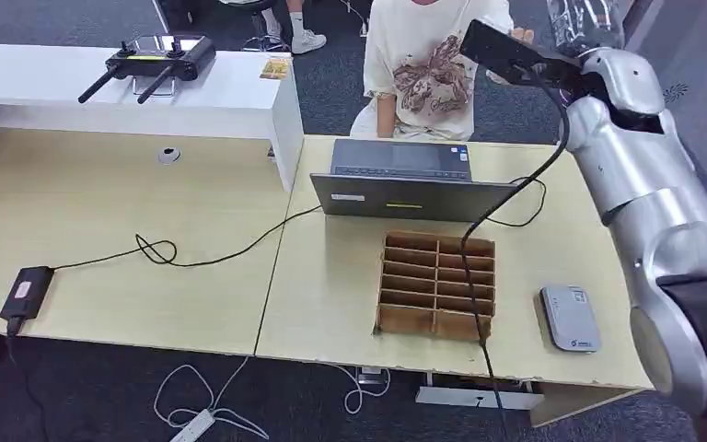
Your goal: Pass the card to the sensor for recognition and then transmit it.
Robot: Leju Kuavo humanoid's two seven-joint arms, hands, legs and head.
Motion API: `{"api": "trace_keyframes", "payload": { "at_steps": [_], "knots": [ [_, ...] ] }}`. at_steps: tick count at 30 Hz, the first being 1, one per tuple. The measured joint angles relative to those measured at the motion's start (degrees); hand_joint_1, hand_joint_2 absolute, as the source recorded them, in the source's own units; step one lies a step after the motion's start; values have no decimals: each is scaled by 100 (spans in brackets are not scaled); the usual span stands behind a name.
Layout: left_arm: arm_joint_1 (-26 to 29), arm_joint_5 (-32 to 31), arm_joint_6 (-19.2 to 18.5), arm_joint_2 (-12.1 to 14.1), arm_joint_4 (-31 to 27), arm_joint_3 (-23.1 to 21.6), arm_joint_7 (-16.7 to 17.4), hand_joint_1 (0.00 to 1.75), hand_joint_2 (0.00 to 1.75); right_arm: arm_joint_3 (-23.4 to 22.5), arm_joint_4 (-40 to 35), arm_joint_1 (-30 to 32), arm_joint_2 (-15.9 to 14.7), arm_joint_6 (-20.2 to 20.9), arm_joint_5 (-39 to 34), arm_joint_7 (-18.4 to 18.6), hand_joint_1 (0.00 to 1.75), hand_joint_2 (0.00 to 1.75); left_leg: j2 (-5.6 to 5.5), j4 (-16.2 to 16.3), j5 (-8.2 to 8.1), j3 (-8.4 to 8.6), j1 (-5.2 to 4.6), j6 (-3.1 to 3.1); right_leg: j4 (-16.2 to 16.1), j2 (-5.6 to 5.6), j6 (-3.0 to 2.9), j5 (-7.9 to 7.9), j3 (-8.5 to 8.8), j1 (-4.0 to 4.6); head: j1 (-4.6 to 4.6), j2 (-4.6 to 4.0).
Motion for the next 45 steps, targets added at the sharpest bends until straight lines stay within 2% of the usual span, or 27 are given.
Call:
{"api": "trace_keyframes", "payload": {
  "at_steps": [13, 20, 23, 29, 33, 36, 45],
  "knots": [
    [-1, 9, 24, 7, 0, 44, 0, 0, 175, 18, 11, -58, 0, -44, -7, -70, 175, 175, 0, 0, 0, -1, 0, 0, 0, 0, 0, 0, 0, 0, 0, 0],
    [-1, -2, 35, 7, 0, 55, 0, 0, 175, 37, 4, -48, 2, -245, -13, -199, 175, 175, 0, 0, 0, -1, 0, 0, 1, 0, 0, 0, 0, 0, 2, 0],
    [-1, -17, 37, 7, 0, 57, 0, 0, 175, 37, -50, -19, 2, -352, -44, -302, 175, 175, 0, 0, 0, -1, 0, 0, 1, 0, 0, 0, 0, 0, 0, 0],
    [-4, -17, 72, -2, 0, 114, 0, 0, 175, -87, -408, 204, 13, -494, -655, -736, 175, 175, -1, 0, 0, -1, 0, 0, 0, -1, 0, 0, 0, 0, 0, 0],
    [-5, -11, 81, -13, 0, 153, 22, 0, 175, -304, -715, 377, 24, -109, -1286, -1008, 175, 175, 0, 0, 0, -1, 0, 0, 0, 0, 0, 0, 0, 1, 0, 0],
    [-9, 15, 98, -17, 0, 177, 48, 0, 175, -582, -995, 526, 26, 499, -2077, -1178, 175, 175, -1, 0, 0, -1, 0, 0, 0, -1, 0, 0, 0, 0, 0, 0],
    [-11, 112, 175, -50, 0, 310, 52, 0, 175, -1176, -1497, 727, -90, 2153, -3944, -1252, 175, 175, 0, 1, -1, -1, 0, 0, -2, 0, 0, 0, -2, 0, 0, 0]
  ]
}}
